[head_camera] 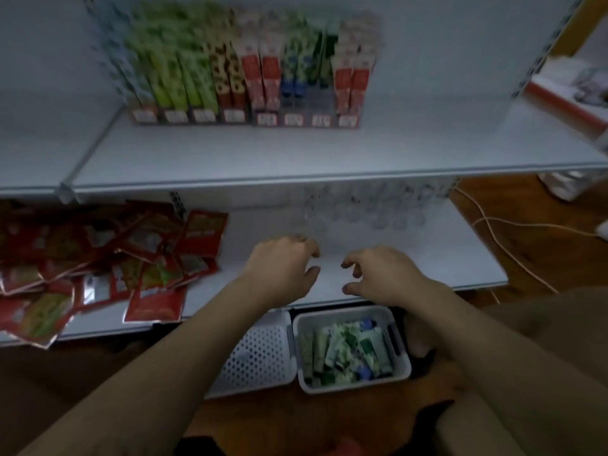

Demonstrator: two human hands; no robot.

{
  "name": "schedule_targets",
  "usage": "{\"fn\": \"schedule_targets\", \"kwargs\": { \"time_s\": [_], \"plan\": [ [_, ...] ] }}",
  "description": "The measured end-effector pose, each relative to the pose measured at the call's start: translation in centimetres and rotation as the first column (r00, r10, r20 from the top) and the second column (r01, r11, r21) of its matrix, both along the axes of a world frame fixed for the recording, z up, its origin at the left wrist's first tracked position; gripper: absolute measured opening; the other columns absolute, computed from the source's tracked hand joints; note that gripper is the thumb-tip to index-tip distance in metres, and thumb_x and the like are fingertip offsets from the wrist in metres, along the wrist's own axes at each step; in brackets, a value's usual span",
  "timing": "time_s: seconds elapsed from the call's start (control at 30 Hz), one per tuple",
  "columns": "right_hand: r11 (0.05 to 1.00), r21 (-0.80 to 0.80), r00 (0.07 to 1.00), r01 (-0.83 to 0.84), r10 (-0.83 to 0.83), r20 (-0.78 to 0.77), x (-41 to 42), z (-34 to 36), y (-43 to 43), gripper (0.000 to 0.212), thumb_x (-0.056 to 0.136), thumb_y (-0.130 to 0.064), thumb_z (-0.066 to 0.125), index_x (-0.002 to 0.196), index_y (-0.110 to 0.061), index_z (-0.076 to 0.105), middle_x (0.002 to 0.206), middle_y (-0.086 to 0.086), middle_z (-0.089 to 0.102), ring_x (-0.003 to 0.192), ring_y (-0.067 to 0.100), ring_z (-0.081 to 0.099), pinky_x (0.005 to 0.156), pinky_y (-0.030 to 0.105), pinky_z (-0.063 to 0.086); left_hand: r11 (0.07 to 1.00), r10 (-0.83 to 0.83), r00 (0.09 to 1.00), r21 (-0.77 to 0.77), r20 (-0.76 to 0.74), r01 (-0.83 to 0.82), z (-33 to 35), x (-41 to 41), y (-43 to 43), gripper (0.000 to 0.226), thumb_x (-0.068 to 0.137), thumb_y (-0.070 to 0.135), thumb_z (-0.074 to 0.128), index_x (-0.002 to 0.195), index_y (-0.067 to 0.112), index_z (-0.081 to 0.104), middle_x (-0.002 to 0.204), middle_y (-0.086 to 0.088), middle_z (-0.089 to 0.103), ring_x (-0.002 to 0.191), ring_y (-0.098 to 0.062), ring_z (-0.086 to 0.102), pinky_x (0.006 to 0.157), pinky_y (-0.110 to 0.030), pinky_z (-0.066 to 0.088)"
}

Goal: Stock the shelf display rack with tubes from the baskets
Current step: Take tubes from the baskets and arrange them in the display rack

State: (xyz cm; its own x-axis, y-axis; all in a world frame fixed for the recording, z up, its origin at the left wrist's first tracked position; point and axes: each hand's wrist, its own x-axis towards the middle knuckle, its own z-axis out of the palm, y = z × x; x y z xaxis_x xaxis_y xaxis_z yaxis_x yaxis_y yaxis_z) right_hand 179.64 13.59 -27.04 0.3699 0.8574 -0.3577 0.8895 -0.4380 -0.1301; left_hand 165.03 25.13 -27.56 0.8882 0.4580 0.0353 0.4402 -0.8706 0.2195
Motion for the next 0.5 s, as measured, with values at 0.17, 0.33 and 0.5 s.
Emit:
{"fn": "schedule_targets", "kwargs": {
  "time_s": [0.17,0.33,0.5],
  "plan": [
    [0.963,-0.271,0.994,0.009,-0.037,-0.101,1.6,-7.0,-0.6,0.055,0.085,-0.042,0.068,0.131,-0.018,0.053,0.123,0.006,0.058,0.108,0.025,0.056,0.089,0.036,0.049,0.987,-0.007,0.951,-0.154,-0.310,-0.043,-7.9,1.6,-0.8,0.034,0.092,0.040,0.052,0.121,0.021,0.057,0.118,-0.003,0.061,0.105,-0.024,0.057,0.085,-0.034,0.047],
    [0.894,-0.442,0.961,0.074,-0.182,-0.207,3.2,-14.0,-1.6,0.027,0.089,-0.033,0.064,0.077,-0.010,0.057,0.066,0.006,0.045,0.061,0.024,0.044,0.060,0.035,0.043,0.953,-0.047,0.876,-0.284,-0.480,-0.105,-14.2,3.2,-2.3,0.033,0.093,0.035,0.050,0.120,0.017,0.056,0.117,-0.006,0.059,0.101,-0.025,0.058,0.080,-0.035,0.048],
    [0.824,-0.564,0.941,0.063,-0.238,-0.243,3.5,-20.2,-3.0,0.031,0.095,-0.016,0.054,0.068,-0.019,0.039,0.061,0.004,0.023,0.052,0.019,0.020,0.056,0.034,0.029,0.915,-0.108,0.830,-0.381,-0.548,-0.132,-18.6,4.0,-3.5,0.026,0.092,0.028,0.052,0.113,0.012,0.054,0.114,-0.009,0.056,0.098,-0.026,0.058,0.080,-0.039,0.050]
  ]
}}
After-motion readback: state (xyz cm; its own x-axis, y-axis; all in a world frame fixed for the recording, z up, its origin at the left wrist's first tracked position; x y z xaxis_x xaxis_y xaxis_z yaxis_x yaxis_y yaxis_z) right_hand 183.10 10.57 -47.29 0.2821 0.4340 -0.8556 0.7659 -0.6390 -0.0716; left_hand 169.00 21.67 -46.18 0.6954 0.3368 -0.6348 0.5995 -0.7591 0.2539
